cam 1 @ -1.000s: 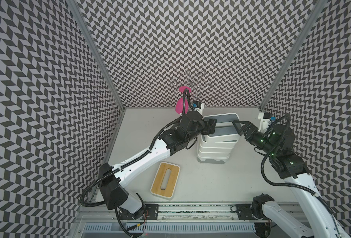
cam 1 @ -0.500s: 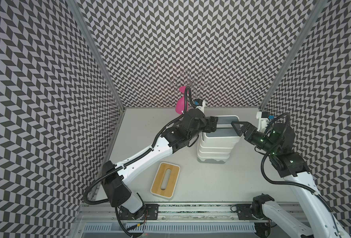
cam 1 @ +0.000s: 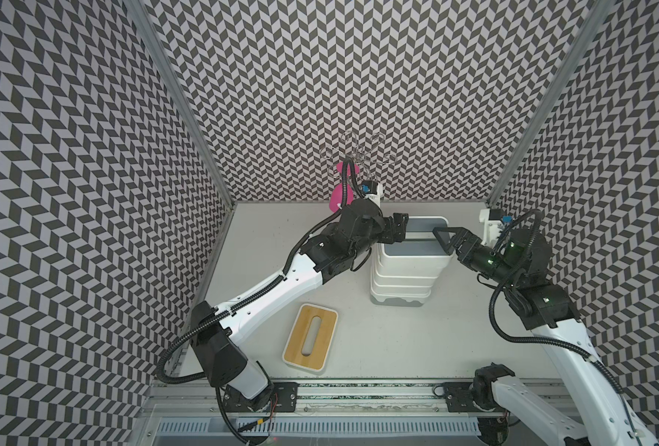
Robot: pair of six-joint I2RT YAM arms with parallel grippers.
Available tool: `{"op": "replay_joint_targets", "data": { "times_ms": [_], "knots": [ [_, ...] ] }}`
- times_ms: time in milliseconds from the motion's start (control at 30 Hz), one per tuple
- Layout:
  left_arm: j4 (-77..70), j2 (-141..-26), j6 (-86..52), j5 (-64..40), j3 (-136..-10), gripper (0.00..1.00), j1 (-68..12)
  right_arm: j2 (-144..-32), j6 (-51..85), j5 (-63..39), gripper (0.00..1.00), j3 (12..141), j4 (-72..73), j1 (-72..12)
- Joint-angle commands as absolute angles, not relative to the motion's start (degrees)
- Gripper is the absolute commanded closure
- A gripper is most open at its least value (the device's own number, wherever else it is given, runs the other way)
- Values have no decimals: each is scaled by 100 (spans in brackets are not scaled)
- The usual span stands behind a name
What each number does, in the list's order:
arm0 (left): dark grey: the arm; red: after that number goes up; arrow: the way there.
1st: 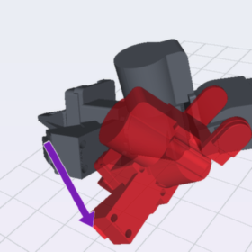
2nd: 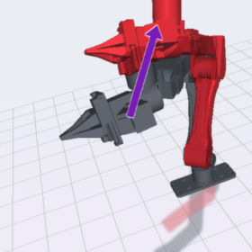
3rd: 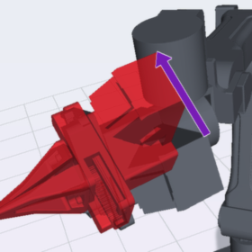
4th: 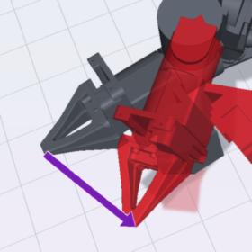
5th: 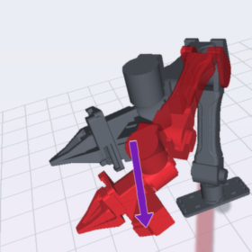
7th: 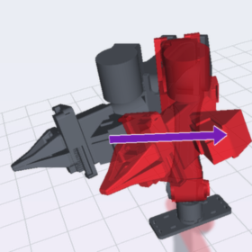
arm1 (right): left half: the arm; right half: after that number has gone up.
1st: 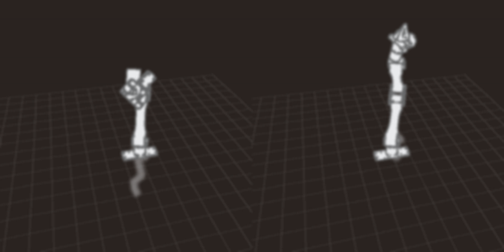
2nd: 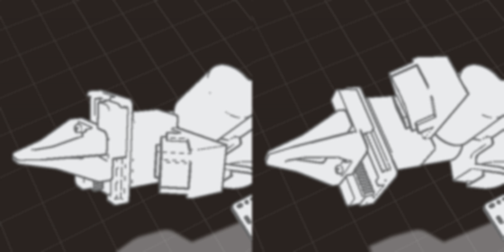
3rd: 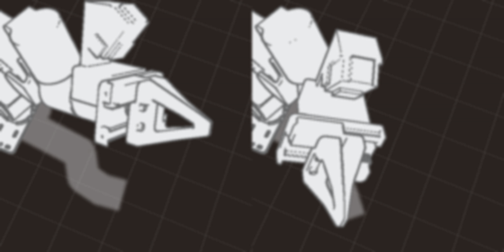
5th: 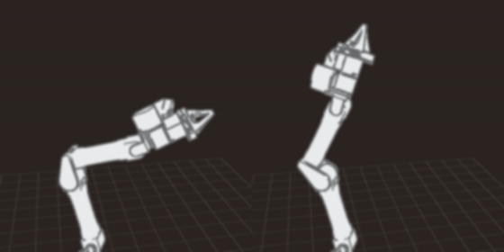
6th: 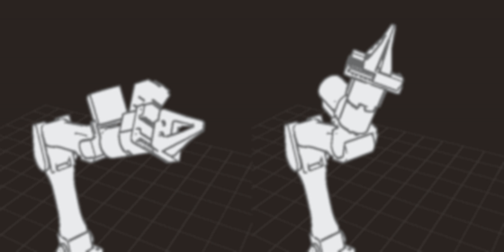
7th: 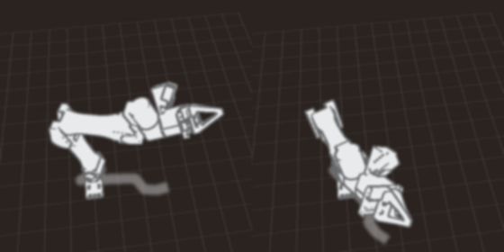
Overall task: Stack the tissue boxes
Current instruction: Place the tissue box at the tissue box.
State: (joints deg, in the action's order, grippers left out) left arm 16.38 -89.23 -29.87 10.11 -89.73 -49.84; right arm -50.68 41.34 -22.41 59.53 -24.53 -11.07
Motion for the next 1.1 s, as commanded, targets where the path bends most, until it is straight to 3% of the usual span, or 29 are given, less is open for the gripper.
{"op": "replay_joint_targets", "data": {
  "times_ms": [0,300,1067],
  "knots": [
    [1651,-8504,-3073,1155,-8835,11,-4975,-5036,4034,-2094,1,6169,-2364,-1109],
    [1457,-7753,-3525,602,-7773,7,-5048,-5088,3851,-2333,1,6200,-2435,-1111],
    [1193,-8304,-3324,237,-8213,7,-5038,-5171,3700,-2751,1,6108,-2364,-1109]
  ]
}}
